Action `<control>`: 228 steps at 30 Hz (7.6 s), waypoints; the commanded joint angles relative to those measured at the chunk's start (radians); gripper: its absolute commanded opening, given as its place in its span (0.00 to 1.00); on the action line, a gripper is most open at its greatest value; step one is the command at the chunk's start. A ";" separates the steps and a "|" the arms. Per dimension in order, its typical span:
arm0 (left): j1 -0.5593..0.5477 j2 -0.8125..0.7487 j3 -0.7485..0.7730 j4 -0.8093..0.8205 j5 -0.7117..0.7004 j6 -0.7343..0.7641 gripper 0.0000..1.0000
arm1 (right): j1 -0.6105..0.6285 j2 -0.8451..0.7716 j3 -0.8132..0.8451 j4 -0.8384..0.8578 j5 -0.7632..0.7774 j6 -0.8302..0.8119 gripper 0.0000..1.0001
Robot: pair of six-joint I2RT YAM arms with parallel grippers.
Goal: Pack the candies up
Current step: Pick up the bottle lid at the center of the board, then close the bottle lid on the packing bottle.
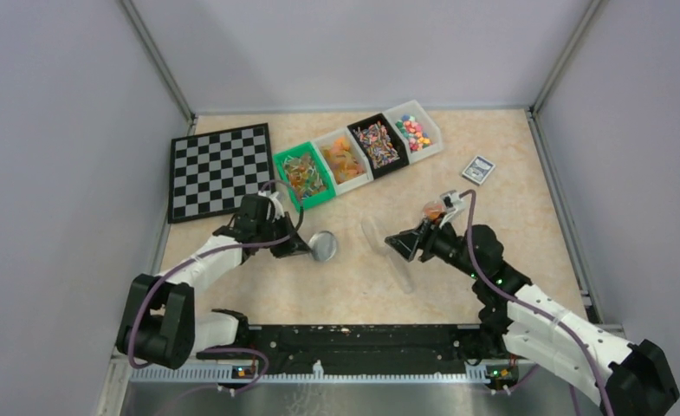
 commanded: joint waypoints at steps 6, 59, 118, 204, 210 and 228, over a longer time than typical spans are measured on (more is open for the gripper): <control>-0.006 -0.113 0.012 0.337 0.497 -0.310 0.00 | 0.020 0.089 -0.109 0.871 -0.109 -0.303 0.72; -0.145 -0.127 0.023 0.797 0.597 -0.797 0.00 | 0.297 0.444 -0.055 1.234 -0.123 -0.907 0.85; -0.155 -0.144 0.059 0.626 0.628 -0.658 0.00 | 0.308 0.578 -0.028 1.470 -0.103 -0.848 0.88; -0.168 -0.474 0.235 0.030 -0.369 0.463 0.99 | -0.343 0.867 0.952 -1.100 0.291 -0.518 0.72; -0.170 -0.469 0.233 0.028 -0.371 0.469 0.99 | -0.330 0.894 0.974 -1.092 0.324 -0.524 0.72; -0.178 -0.449 0.233 0.022 -0.369 0.479 0.99 | -0.311 0.973 1.018 -1.104 0.303 -0.563 0.88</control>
